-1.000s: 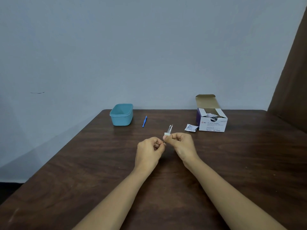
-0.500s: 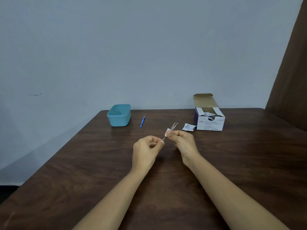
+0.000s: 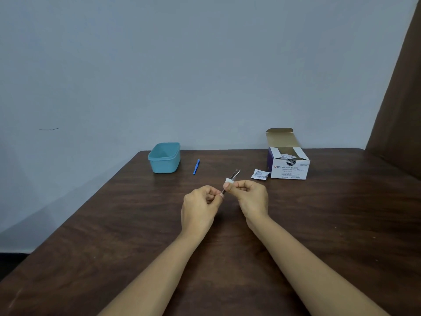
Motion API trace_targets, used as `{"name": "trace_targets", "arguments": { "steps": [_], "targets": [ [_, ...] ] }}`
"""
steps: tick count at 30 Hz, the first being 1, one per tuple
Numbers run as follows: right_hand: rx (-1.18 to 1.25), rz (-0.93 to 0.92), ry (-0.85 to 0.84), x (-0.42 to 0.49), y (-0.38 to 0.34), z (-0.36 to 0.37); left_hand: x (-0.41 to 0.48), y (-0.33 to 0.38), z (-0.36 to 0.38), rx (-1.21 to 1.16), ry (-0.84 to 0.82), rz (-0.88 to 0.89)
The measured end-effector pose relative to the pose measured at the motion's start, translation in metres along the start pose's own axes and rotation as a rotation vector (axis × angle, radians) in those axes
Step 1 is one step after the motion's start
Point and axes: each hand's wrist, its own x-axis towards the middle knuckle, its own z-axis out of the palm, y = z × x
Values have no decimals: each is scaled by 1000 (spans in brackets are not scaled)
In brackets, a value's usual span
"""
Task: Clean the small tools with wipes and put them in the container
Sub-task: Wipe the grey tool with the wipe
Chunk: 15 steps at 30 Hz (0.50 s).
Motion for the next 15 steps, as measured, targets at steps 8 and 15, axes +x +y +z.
{"name": "trace_targets", "arguments": {
  "steps": [8, 15],
  "targets": [
    [-114, -17, -148, 0, 1, -3, 1, 0, 0, 11, 1, 9],
    [-78, 71, -360, 2, -11, -17, -2, 1, -1, 58, -6, 70]
  ]
}}
